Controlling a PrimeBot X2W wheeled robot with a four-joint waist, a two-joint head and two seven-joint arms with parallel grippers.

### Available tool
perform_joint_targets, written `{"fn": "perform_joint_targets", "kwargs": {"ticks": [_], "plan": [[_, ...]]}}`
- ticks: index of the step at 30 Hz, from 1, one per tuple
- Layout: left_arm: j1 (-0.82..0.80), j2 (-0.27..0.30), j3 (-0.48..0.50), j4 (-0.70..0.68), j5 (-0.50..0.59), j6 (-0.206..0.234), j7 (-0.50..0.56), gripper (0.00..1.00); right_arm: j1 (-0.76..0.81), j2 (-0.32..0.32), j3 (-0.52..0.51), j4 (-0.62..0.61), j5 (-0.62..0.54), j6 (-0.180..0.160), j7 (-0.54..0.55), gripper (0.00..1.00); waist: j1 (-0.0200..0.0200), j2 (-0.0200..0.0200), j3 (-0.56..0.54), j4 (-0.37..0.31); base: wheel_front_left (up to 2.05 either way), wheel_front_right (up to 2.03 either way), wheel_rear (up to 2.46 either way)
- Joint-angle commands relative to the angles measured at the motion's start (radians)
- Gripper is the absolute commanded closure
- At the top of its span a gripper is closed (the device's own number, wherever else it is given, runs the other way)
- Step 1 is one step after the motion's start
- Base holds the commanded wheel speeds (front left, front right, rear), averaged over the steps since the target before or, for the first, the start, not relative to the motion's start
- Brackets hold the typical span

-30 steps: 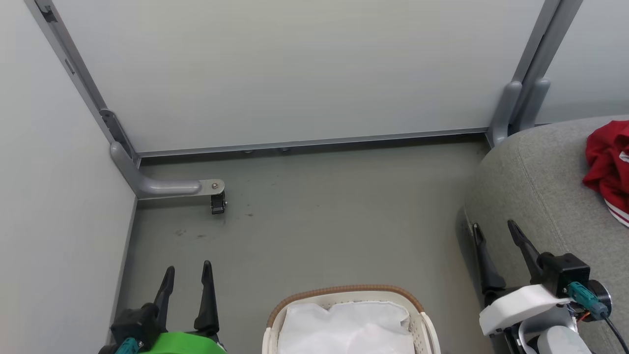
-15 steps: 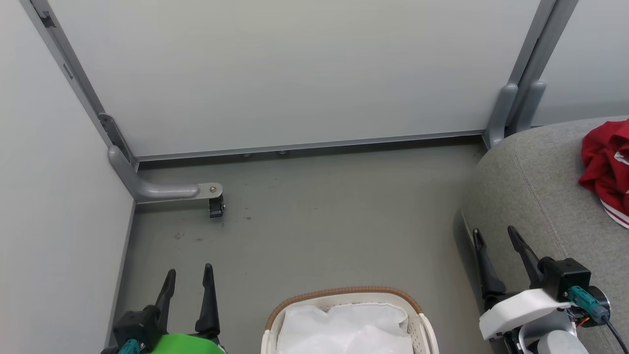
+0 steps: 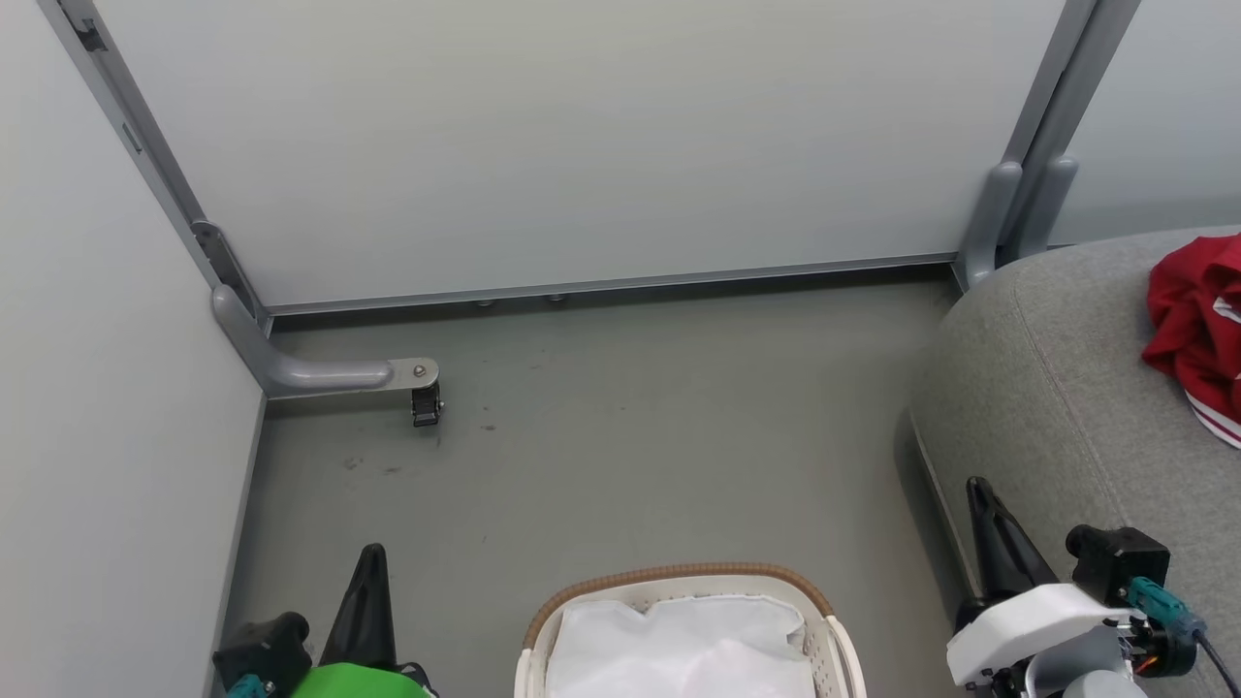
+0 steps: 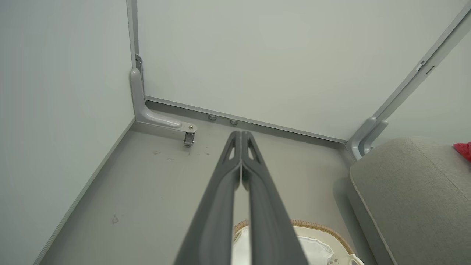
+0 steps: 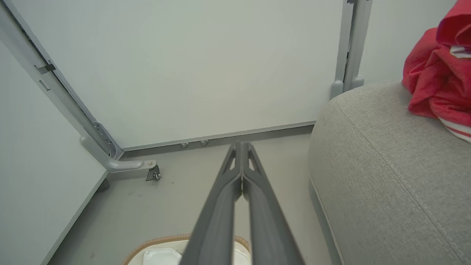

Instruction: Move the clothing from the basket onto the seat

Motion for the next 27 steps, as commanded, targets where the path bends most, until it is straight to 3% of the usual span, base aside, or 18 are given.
{"fn": "perform_joint_targets", "kwargs": {"ticks": [1,27], "plan": [[-0.012,0.002,0.014,-0.016,-0.048,-0.006,0.011,1.00,-0.020,-0.005,-0.007,-0.016,0.052,0.000,0.012,1.00,0.0001,0.0000,0.000,-0.001,0.00,0.00,0.00],[-0.060,0.007,0.090,-0.032,-0.428,-0.030,0.120,1.00,-0.029,-0.008,-0.030,-0.043,0.478,0.000,0.117,1.00,0.0001,0.0000,0.003,-0.016,0.00,0.00,0.00]]}}
